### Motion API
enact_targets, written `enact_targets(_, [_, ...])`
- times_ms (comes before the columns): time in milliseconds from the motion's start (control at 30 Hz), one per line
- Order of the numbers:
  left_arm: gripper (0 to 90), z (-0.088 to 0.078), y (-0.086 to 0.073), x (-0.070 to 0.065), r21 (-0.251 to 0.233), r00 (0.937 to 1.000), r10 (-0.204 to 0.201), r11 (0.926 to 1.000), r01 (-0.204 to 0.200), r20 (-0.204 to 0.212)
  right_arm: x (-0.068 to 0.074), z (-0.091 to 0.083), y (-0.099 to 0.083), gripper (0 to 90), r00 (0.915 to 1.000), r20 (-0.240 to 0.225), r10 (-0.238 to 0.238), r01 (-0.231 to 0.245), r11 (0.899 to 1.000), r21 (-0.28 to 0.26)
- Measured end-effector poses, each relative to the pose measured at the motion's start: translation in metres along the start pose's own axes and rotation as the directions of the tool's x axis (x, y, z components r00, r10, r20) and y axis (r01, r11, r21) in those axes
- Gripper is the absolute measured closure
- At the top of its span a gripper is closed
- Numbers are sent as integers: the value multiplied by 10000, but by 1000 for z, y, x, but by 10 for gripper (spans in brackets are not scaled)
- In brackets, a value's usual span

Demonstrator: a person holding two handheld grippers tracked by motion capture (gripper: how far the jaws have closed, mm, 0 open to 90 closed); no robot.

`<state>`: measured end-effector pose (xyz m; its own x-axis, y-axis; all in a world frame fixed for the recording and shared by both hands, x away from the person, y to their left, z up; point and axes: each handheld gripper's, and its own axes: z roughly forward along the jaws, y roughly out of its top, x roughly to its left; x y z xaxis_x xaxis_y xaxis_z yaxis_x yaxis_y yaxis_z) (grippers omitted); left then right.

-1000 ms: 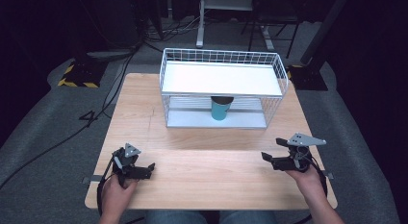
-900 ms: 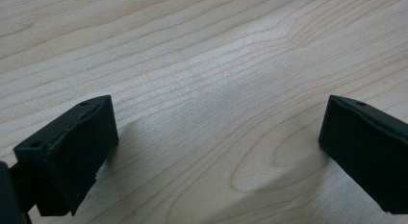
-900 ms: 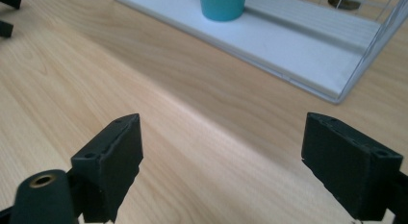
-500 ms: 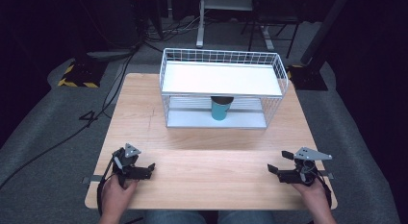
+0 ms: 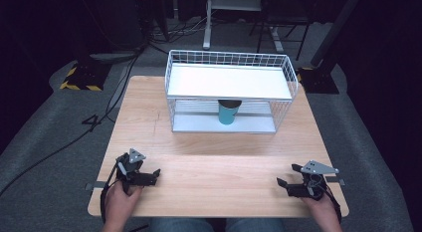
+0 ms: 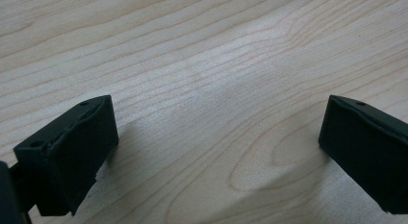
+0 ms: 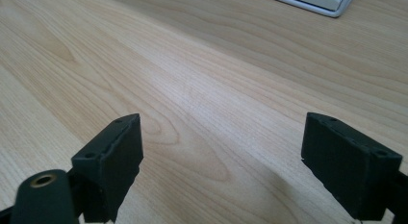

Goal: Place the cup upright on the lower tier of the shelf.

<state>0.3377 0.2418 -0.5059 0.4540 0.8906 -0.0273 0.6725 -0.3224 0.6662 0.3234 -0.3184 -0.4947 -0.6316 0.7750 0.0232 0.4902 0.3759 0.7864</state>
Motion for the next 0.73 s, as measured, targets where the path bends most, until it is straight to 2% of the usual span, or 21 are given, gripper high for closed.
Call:
enact_targets(133, [5, 0, 0, 0, -1, 10000, -1, 10000, 1, 0, 2, 5, -2, 151, 9999, 57, -123, 122, 9997, 194])
enact_targets(333, [5, 0, 0, 0, -3, 10000, 1, 10000, -1, 1, 6, 13, -3, 136, 9992, 109, -375, 365, 9962, 796])
enact_targets(433, [5, 0, 0, 0, -3, 10000, 2, 10000, -2, -2, 6, 14, -2, 88, 9991, -32, -415, 416, 9949, 920])
enact_targets(733, [5, 0, 0, 0, -5, 10000, 3, 10000, -3, 0, 6, 15, -2, 83, 9990, -60, -436, 440, 9946, 940])
